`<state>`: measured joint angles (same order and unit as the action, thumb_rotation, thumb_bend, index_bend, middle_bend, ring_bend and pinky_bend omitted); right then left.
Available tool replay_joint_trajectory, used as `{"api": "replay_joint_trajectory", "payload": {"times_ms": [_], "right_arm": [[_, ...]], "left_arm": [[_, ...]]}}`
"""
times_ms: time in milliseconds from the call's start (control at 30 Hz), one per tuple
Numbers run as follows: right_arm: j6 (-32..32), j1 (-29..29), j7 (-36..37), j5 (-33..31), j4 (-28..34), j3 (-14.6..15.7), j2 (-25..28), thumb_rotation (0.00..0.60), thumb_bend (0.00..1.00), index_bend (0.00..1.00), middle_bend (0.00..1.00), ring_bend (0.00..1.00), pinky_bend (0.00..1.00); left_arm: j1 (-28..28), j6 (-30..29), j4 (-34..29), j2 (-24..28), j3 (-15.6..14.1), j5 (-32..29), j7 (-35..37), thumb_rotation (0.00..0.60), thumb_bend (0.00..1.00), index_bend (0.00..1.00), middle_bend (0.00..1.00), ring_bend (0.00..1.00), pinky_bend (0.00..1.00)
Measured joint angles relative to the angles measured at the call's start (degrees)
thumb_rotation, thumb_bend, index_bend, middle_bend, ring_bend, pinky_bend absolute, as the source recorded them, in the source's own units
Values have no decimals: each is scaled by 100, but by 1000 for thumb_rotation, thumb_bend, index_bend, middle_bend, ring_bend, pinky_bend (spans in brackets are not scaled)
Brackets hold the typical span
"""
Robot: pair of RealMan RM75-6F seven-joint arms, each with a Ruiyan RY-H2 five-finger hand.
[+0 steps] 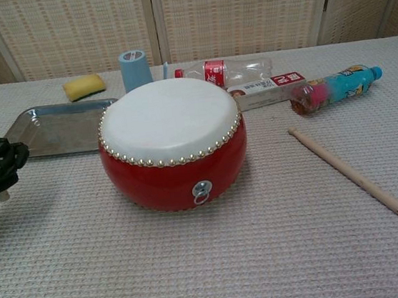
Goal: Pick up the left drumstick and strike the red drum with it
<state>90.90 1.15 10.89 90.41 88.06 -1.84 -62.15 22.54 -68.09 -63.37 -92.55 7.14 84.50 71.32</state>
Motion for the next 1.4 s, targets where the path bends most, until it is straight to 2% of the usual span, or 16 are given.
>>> {"api": "replay_joint_trajectory", "payload": {"times_ms": [167,367,600,800,1100,1267,1400], "right_arm": [[-17,-63,9,42,-37,-28,-2,600,0,0,0,0,0],[-80,-170,-18,22,-77,-117,27,600,0,0,0,0,0],[-99,-292,50,-8,21,-250,204,600,0,0,0,0,0],[184,-284,-118,24,306,-394,499,600,0,0,0,0,0],[258,-263,-106,49,394,-412,641,600,0,0,0,0,0],[255,-257,-39,59,317,-378,601,600,0,0,0,0,0],[256,-248,11,59,268,-355,561,600,0,0,0,0,0]], "left_arm": [[100,-21,-201,536,49,75,-1108,600,942,1000,1000,1000,1000],[208,-81,-620,1037,160,43,-3215,600,940,1000,1000,1000,1000],[407,-24,-1417,1468,253,-77,-5748,600,939,1000,1000,1000,1000],[661,236,-2214,1669,317,-359,-7362,600,938,1000,1000,1000,1000],[1098,731,-2789,1637,417,-1181,-8971,600,937,1000,1000,1000,1000],[1238,808,-2791,1497,423,-1345,-9447,600,937,1000,1000,1000,1000],[1371,927,-2741,1331,440,-1786,-9656,600,937,1000,1000,1000,1000]]}}
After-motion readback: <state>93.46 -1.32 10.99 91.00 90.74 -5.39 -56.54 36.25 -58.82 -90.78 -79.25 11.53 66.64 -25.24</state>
